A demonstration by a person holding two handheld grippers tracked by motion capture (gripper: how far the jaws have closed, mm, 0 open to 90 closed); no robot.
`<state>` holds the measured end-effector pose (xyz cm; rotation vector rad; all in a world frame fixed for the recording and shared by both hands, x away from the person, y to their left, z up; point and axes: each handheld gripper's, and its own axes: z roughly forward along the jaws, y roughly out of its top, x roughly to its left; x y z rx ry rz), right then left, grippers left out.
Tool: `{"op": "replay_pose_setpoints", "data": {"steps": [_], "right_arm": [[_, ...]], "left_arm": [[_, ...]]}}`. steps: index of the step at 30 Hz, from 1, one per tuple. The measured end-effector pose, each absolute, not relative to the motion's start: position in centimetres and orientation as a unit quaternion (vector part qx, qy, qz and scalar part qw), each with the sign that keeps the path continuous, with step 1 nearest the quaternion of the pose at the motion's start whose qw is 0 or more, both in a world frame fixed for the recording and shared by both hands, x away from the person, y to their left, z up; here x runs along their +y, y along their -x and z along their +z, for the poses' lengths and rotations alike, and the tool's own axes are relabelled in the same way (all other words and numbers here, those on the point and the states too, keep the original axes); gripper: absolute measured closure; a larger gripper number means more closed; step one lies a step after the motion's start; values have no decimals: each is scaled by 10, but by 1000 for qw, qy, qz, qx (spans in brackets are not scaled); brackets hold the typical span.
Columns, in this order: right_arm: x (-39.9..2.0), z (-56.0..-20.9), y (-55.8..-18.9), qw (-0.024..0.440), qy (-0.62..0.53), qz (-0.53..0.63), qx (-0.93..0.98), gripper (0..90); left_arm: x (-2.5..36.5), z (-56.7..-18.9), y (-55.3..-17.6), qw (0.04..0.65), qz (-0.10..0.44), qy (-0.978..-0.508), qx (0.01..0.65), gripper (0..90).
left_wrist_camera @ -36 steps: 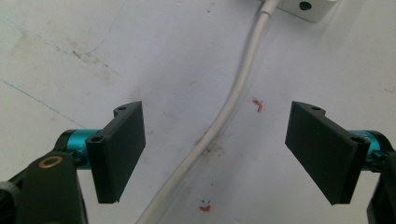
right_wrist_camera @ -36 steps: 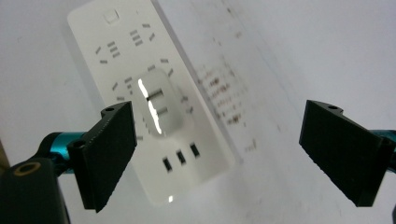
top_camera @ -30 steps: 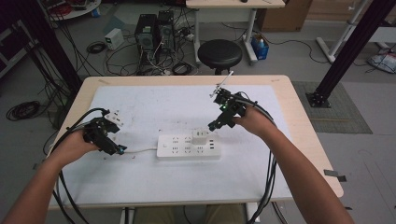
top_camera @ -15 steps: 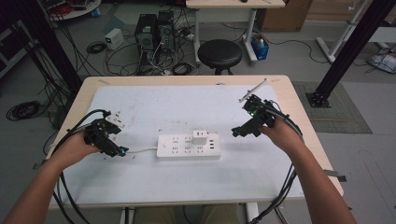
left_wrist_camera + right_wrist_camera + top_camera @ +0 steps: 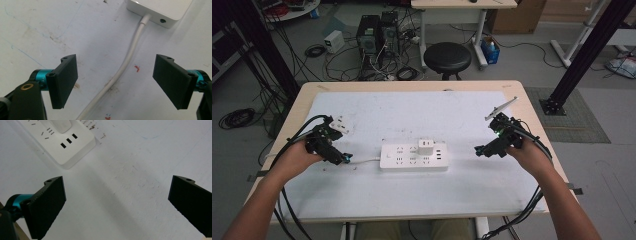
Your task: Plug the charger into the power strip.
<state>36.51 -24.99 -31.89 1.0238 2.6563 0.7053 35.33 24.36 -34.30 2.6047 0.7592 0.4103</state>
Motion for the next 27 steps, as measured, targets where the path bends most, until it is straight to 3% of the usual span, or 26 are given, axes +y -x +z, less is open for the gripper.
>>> {"op": "replay_pose_setpoints", "data": {"steps": [18,27], "right_arm": [[-261,-339,-352,98,-363,246,893,6],[-269,-357,-346,110,-395,253,876,6]], "left_arm": [[243,-346,-352,190,155,-928,280,201],[243,-356,-356,201,160,-913,316,201]]}}
